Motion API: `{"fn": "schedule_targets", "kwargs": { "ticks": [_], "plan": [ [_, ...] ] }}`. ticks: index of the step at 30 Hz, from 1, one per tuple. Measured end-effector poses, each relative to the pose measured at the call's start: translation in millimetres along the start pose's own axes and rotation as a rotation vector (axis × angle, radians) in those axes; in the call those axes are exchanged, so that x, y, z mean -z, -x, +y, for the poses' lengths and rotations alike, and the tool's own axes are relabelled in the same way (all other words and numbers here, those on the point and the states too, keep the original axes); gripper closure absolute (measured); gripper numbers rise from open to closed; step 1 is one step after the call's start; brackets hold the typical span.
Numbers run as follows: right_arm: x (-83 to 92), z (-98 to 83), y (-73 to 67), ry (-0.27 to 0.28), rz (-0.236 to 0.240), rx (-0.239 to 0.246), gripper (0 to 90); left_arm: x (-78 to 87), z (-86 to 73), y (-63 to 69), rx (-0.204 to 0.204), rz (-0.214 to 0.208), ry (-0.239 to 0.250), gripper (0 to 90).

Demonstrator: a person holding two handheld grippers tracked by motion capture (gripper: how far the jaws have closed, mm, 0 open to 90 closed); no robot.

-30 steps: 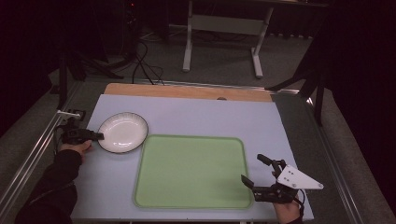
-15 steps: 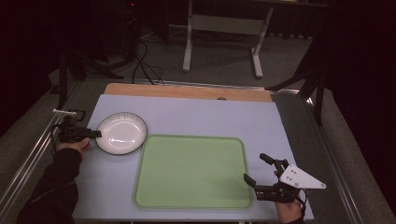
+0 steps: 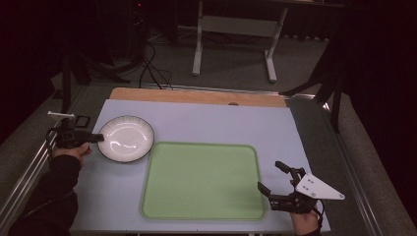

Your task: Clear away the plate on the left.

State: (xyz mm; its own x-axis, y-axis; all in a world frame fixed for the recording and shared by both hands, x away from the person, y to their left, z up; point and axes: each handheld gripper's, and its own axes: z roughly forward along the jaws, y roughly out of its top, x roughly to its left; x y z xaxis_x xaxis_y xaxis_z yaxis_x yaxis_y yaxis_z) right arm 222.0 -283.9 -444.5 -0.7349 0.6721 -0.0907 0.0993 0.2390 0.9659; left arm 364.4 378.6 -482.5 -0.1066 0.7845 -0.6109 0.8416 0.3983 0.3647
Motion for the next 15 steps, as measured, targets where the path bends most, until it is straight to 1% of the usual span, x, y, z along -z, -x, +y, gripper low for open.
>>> {"fn": "schedule_targets", "kwargs": {
  "ticks": [3,6,10,11,12,13,15],
  "plan": [
    [0.2,0.1,0.2,0.000,-0.002,-0.001,13.2,5.3,1.1,7.0,-0.012,-0.007,0.006,85.0],
    [0.4,0.4,0.5,0.003,-0.005,-0.001,13.0,9.8,1.8,15.8,-0.037,-0.015,0.010,85.0],
    [0.7,0.6,0.8,0.004,-0.014,-0.002,11.9,10.9,2.6,23.5,-0.044,-0.048,-0.010,85.0],
    [0.8,0.6,0.8,0.008,-0.013,-0.002,11.6,11.6,2.4,26.0,-0.047,-0.045,-0.006,85.0],
    [1.0,0.8,1.0,0.011,-0.014,-0.003,11.5,11.9,2.7,28.4,-0.056,-0.046,-0.012,85.0],
    [1.0,1.0,0.9,0.011,-0.014,-0.006,11.5,12.2,2.5,30.5,-0.061,-0.049,-0.010,84.9],
    [1.8,1.3,0.9,0.017,-0.016,-0.005,11.3,12.8,2.7,34.2,-0.075,-0.060,-0.021,84.9]
  ]
}}
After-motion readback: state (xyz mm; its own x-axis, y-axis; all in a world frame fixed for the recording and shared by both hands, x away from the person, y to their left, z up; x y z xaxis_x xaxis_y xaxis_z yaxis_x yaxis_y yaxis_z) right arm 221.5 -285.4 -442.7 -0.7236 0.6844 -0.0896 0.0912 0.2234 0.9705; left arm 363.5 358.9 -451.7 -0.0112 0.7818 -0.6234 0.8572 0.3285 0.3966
